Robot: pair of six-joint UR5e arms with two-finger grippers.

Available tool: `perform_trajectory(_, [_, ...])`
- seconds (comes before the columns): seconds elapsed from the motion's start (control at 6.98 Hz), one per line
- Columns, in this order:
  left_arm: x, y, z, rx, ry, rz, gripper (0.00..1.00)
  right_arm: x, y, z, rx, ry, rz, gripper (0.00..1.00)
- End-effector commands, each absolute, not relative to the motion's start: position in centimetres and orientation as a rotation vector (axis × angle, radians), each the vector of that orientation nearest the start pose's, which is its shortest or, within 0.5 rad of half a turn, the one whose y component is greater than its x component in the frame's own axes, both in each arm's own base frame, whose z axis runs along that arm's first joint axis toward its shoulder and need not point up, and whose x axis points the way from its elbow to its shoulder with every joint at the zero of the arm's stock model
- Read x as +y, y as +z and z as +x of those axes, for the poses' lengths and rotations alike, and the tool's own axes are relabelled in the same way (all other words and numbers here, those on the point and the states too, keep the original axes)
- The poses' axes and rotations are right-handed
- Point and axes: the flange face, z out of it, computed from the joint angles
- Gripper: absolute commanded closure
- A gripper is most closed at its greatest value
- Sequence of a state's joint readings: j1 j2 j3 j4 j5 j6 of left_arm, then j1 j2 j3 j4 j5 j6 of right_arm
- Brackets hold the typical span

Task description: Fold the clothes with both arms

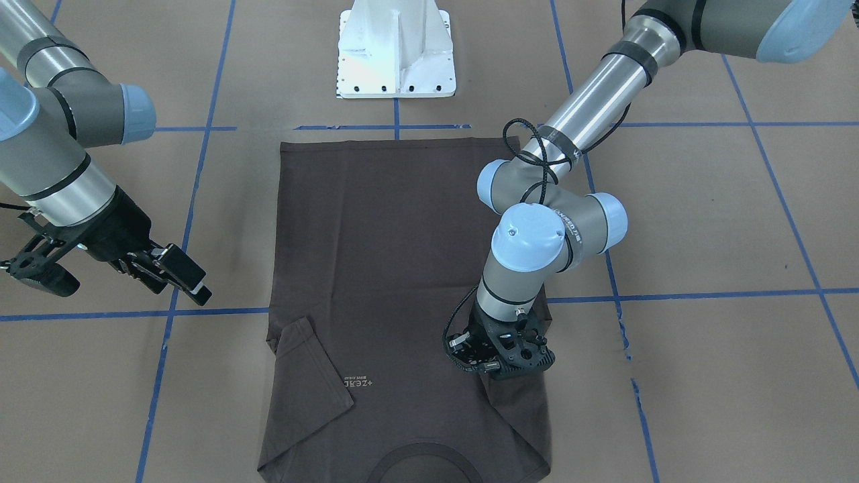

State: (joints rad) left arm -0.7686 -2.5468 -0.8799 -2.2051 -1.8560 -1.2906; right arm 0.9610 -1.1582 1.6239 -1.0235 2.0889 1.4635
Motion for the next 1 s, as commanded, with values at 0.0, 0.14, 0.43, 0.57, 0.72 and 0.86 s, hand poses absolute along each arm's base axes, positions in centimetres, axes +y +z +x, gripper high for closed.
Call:
perform_trajectory(0.0, [-67.1, 25.9, 54.5, 0.969, -0.362, 0.217, 0.42, -56.4, 34.1, -32.2, -1.093, 0.483, 0.087, 0.0])
perform_trajectory(0.14, [-64.6, 26.5, 51.7, 1.018, -0.351, 0.245, 0.42, -53.8, 32.7, -34.7, -1.093, 0.45, 0.109, 0.0])
perform_trajectory(0.43, [-57.9, 28.4, 45.2, 1.095, -0.326, 0.286, 0.39, -44.0, 31.2, -39.7, -0.995, 0.471, 0.059, 0.01])
perform_trajectory(0.57, [-55.5, 28.0, 43.9, 1.141, -0.281, 0.254, 0.38, -38.5, 30.0, -43.2, -0.923, 0.504, -0.003, 0.01])
perform_trajectory(0.72, [-54.4, 27.4, 43.8, 1.177, -0.229, 0.202, 0.34, -34.2, 28.6, -45.6, -0.896, 0.527, 0.01, 0.02])
perform_trajectory(0.86, [-53.8, 27.2, 43.8, 1.197, -0.193, 0.166, 0.35, -30.3, 28.4, -47.7, -0.899, 0.556, -0.052, 0.06])
